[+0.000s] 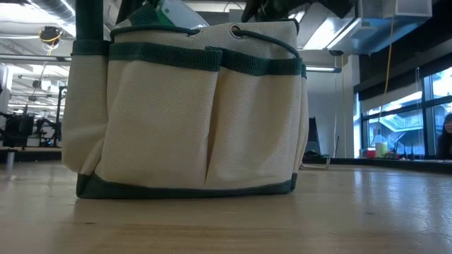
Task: Pick & Place Garden tools in Gardening bag
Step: Put the green fruit pruner into the gardening bag, then put the right brown trowel into the gardening bag
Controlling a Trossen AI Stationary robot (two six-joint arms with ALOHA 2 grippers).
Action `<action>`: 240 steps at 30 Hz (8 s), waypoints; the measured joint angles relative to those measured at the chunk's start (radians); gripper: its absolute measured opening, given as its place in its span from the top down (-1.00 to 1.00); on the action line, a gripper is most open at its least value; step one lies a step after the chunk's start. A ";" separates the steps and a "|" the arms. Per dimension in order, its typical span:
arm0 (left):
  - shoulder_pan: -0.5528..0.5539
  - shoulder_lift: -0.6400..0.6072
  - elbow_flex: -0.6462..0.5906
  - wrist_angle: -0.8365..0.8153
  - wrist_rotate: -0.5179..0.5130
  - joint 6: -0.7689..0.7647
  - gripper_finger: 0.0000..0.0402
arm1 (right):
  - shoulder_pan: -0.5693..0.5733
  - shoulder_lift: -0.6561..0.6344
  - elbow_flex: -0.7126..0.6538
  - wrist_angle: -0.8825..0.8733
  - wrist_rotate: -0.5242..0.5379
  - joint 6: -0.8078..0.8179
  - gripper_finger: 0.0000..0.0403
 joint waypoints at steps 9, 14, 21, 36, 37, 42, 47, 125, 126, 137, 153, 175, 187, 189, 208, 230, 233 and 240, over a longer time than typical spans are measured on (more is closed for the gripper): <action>-0.007 0.000 0.000 -0.003 0.000 0.000 0.62 | -0.007 0.064 0.000 0.000 -0.044 -0.028 0.67; -0.007 0.000 0.000 -0.019 0.000 -0.006 0.62 | 0.009 0.080 0.000 -0.009 -0.060 -0.006 0.67; -0.007 0.000 0.000 -0.045 0.000 -0.022 0.62 | 0.016 0.080 0.000 -0.009 -0.009 -0.002 0.67; -0.007 -0.001 0.000 -0.055 0.000 -0.026 0.62 | 0.035 0.107 -0.059 -0.024 -0.004 0.159 0.67; -0.007 -0.001 0.000 -0.057 0.000 -0.026 0.62 | 0.038 0.108 -0.062 -0.041 -0.012 0.181 0.67; -0.007 -0.001 0.000 -0.080 0.000 -0.040 0.62 | 0.051 0.107 -0.085 -0.026 -0.019 0.221 0.67; -0.007 -0.001 0.000 -0.090 0.000 -0.048 0.62 | 0.053 0.106 -0.085 -0.003 -0.015 0.208 0.67; -0.008 0.000 0.000 -0.166 -0.003 -0.029 0.62 | -0.101 -0.031 -0.084 -0.054 -0.442 -0.088 0.33; -0.011 0.000 0.000 -0.166 -0.004 -0.029 0.62 | -0.101 -0.031 -0.084 -0.054 -0.442 -0.088 0.36; -0.032 0.000 0.000 -0.166 -0.045 -0.029 0.62 | -0.100 -0.034 -0.047 -0.065 -0.475 -0.146 0.52; -0.032 0.000 -0.001 -0.288 -0.070 -0.174 0.62 | -0.116 -0.035 0.235 -0.204 -0.551 -0.411 0.52; -0.031 0.000 -0.002 -0.324 0.019 -0.189 0.62 | 0.088 -0.042 0.368 0.028 -0.853 -0.805 0.52; -0.003 0.015 -0.001 -0.319 0.034 -0.195 0.62 | 0.087 -0.055 0.347 0.026 -0.751 -0.816 0.52; 0.000 0.022 -0.001 -0.319 0.038 -0.195 0.62 | 0.092 -0.057 0.336 0.027 -0.745 -0.818 0.52; 0.046 0.064 -0.001 -0.259 0.099 -0.167 0.62 | 0.134 -0.412 -0.404 0.806 -0.617 -0.628 0.52; 0.323 0.290 -0.001 -0.125 0.488 0.033 0.62 | 0.149 -0.781 -0.838 0.975 -0.497 -0.524 0.54; 0.363 0.324 -0.001 -0.085 0.563 0.043 0.62 | 0.142 -0.885 -0.912 0.975 -0.500 -0.494 0.55; 0.448 0.355 -0.001 -0.101 0.656 -0.105 0.62 | 0.051 -1.154 -1.082 0.931 -0.632 -0.372 0.55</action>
